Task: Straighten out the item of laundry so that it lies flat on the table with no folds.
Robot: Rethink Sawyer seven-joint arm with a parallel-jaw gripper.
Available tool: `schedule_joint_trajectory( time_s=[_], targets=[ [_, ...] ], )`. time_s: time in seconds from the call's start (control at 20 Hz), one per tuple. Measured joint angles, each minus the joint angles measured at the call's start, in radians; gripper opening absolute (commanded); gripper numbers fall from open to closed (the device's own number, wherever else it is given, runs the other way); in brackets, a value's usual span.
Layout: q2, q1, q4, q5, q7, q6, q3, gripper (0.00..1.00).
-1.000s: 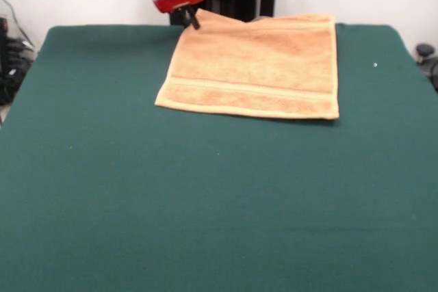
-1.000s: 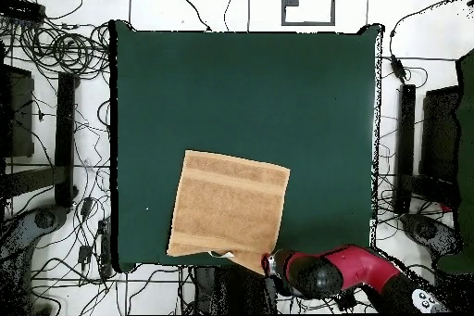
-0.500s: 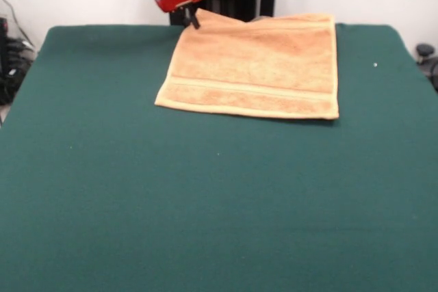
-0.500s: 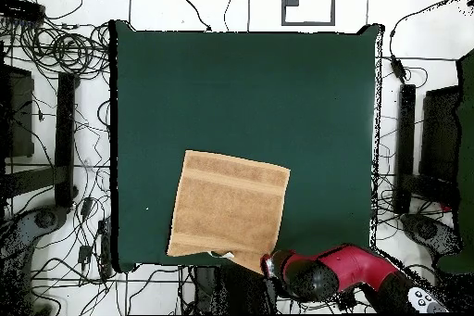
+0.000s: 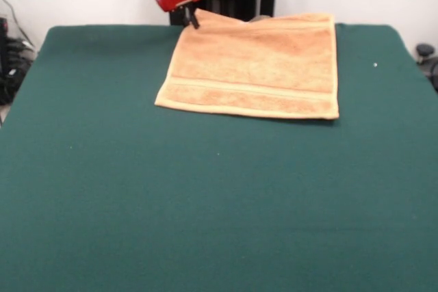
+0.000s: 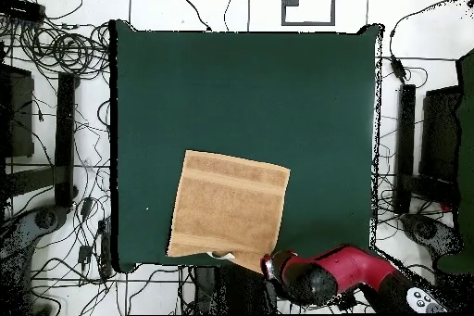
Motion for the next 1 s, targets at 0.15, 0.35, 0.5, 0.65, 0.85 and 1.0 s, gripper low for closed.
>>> schedule_joint_trajectory(
  time_s=[0.15,0.35,0.5,0.65,0.85,1.0],
  targets=[
    [-0.004,-0.001,0.007,-0.020,0.000,-0.009,0.006,0.00],
    [-0.003,-0.023,0.009,-0.026,-0.010,-0.009,0.028,0.00],
    [-0.003,-0.036,0.008,-0.023,-0.011,-0.010,0.030,0.00],
    [-0.008,-0.028,0.008,-0.008,-0.011,-0.010,0.023,0.00],
    [-0.039,-0.006,0.002,0.100,-0.011,0.010,-0.013,0.00],
    [-0.047,-0.003,-0.009,0.179,-0.011,0.046,-0.039,0.00]
  ],
)
